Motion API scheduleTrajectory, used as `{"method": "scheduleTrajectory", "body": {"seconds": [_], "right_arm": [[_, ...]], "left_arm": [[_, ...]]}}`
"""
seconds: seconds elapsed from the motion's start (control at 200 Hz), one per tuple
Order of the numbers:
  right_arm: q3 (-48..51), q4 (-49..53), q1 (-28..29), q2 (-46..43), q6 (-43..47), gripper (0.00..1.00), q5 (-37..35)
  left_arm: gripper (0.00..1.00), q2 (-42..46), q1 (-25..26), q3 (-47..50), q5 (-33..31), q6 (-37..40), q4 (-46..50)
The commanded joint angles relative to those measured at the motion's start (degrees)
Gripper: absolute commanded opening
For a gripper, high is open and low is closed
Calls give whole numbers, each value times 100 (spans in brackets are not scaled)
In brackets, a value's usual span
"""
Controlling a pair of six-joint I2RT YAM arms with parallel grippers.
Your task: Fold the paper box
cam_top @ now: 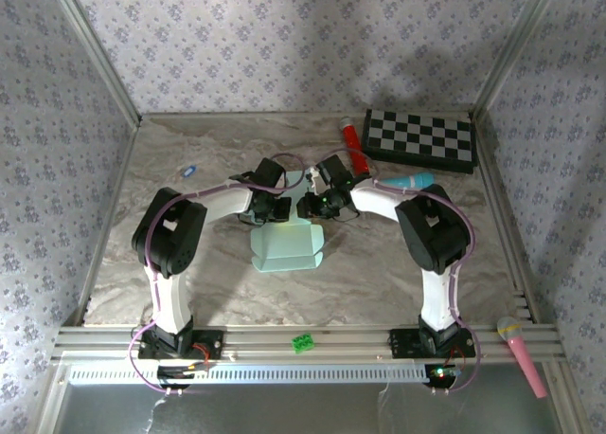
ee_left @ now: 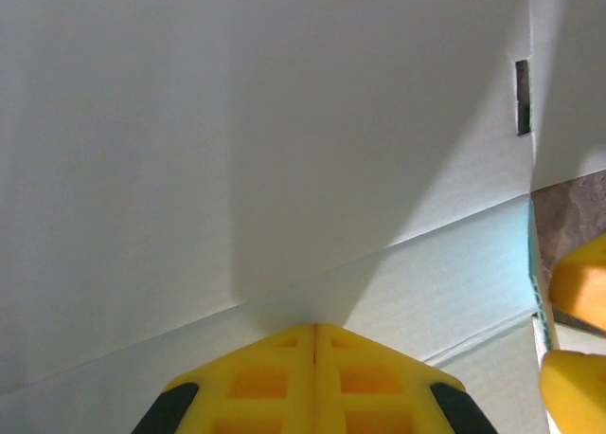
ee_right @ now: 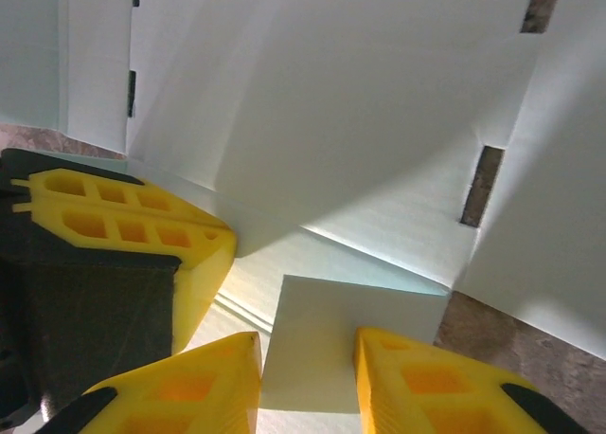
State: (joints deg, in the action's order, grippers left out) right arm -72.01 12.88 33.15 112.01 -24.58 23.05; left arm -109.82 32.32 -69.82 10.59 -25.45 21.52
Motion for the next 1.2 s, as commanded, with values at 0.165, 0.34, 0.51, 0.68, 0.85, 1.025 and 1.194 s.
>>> {"method": "scheduleTrajectory", "body": {"seconds": [0.165,0.34,0.51,0.68,0.85,1.025,1.194], "right_arm": [[-565,721,-199,-255,305,33,-550],[-1252,1094,-203,175,473,32,-602],[-2139,1548,-195,812,700,28,-586],[-3163,2115,-116,1561,934,18,-608],[-3790,2554,-74,2103,1031,13,-617],[-3867,2763,-46,2314,1065,12,-791],[-3539,2772,-11,2234,1061,13,-923]], "left_arm": [[32,415,65,-757,-128,348,832],[38,971,118,-523,-222,226,932],[27,1519,246,295,-203,-223,789],[4,1837,428,1071,-164,-611,414],[0,1836,451,1608,-162,-830,195],[0,1851,446,2093,-393,-942,59],[0,1772,405,2325,-724,-972,149]]}}
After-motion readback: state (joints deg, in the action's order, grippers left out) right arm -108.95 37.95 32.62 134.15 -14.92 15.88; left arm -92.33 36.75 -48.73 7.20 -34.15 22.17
